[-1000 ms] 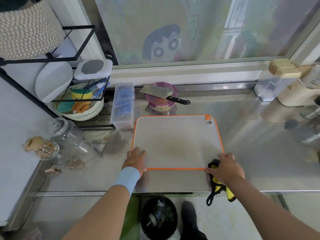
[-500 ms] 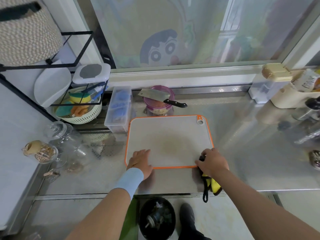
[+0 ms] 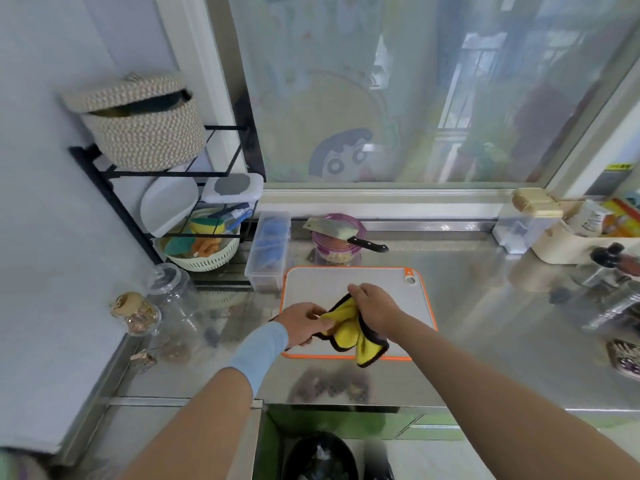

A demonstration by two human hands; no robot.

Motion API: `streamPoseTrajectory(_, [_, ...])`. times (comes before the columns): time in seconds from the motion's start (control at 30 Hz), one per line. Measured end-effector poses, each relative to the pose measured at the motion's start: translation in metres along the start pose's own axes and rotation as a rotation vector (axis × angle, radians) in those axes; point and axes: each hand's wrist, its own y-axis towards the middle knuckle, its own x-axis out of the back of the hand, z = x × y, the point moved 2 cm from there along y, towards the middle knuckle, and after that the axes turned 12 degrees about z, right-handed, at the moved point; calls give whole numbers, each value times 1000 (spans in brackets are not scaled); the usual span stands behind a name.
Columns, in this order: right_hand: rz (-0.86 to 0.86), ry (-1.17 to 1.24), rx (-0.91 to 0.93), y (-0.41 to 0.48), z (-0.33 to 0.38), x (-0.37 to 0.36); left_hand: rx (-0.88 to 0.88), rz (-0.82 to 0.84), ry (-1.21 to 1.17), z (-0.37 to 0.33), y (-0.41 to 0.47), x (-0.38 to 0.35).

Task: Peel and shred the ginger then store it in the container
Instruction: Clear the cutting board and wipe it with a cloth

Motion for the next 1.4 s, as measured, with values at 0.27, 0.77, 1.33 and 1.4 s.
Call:
streamPoseTrajectory(0.27, [373, -107, -8, 25, 73, -8, -11, -204, 172, -26, -37, 86])
streamPoseTrajectory(0.77, [625, -170, 471, 86, 250, -3, -25, -636, -359, -60, -126, 218])
streamPoseTrajectory(1.33, [458, 235, 1047, -26, 504, -51, -301, -1345, -225, -139, -339, 305])
streamPoseTrajectory(1.4, [461, 281, 1074, -40, 532, -61, -259, -1453, -168, -141, -368, 317])
